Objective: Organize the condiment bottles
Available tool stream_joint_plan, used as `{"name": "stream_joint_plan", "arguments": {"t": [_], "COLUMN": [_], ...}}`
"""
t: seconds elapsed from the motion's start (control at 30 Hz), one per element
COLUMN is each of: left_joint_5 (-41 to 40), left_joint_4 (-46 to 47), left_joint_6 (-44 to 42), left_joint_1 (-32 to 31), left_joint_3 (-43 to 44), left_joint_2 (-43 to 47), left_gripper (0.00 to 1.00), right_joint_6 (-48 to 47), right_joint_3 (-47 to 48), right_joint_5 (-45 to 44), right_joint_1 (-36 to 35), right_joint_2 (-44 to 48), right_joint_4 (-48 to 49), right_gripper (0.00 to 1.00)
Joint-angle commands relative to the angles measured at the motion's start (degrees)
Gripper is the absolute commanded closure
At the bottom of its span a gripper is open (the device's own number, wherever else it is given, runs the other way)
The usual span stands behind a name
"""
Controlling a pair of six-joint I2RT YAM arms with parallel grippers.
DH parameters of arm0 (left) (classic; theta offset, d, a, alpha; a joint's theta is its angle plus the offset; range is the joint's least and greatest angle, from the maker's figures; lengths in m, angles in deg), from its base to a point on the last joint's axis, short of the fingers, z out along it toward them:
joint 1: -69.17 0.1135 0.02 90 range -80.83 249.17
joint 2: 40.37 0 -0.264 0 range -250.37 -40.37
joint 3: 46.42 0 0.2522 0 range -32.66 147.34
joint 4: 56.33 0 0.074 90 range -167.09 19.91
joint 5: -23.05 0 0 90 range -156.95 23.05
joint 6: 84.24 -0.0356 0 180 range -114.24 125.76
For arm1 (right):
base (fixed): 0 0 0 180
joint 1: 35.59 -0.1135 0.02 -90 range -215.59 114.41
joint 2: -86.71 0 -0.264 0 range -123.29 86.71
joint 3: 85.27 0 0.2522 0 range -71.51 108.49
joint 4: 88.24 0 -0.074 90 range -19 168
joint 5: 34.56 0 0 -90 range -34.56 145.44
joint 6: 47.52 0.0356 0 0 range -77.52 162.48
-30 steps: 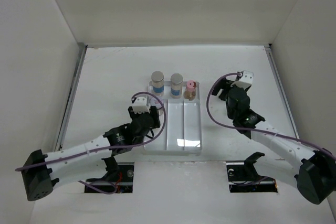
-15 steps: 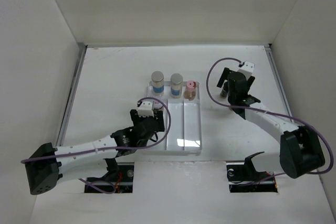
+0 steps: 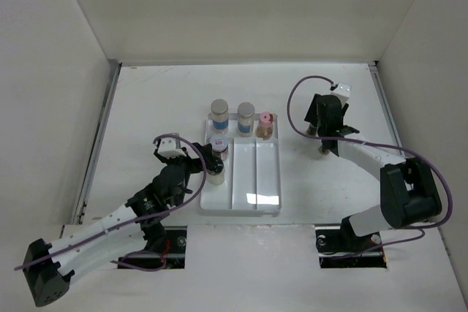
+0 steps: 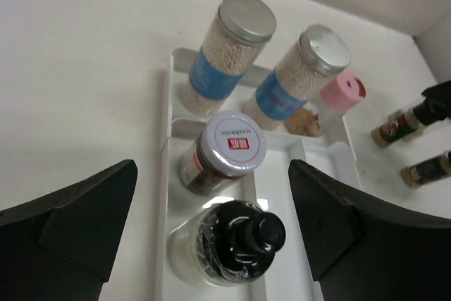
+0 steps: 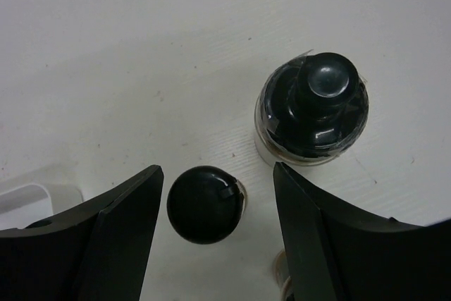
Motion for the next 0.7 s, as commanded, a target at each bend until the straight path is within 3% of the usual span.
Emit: {"name": "stream_joint_plan", "arguments": {"t": [0.0, 0.27, 0.37, 0.47, 0.67], "left_joint_5": [2.17, 8.14, 9.38, 9.91, 10.26], "left_joint_4": [10.78, 22.21, 25.82, 26.79, 27.67], "left_joint_6": [-3.16, -2.90, -3.25, -3.43, -3.25], "left_joint_1": [3.47, 10.42, 11.39, 12.27, 14.03], "left_joint_3": [-3.98, -7.50, -8.73, -10.49, -13.57], "left_joint_2": [2.54, -2.54, -3.61, -2.91, 0.70], "left_gripper": [0.10, 0.10, 0.10, 0.10, 0.10], "right_joint_6": [1.04, 2.80, 2.89, 2.81, 2.54], "right_joint_3": [3.59, 5.26, 5.09, 4.13, 0.96], "right_joint_5": [3.36, 6.54, 5.48, 2.60, -0.14], "right_joint_1": [0.54, 1.68, 1.68, 1.33, -2.00], "right_joint_2": [-1.45, -4.44, -4.19, -0.95, 10.30], "right_joint_4": [1.13, -0.37, -0.19, -0.46, -3.09], "right_gripper": [0.31, 0.38, 0.49, 0.61, 0.63]}}
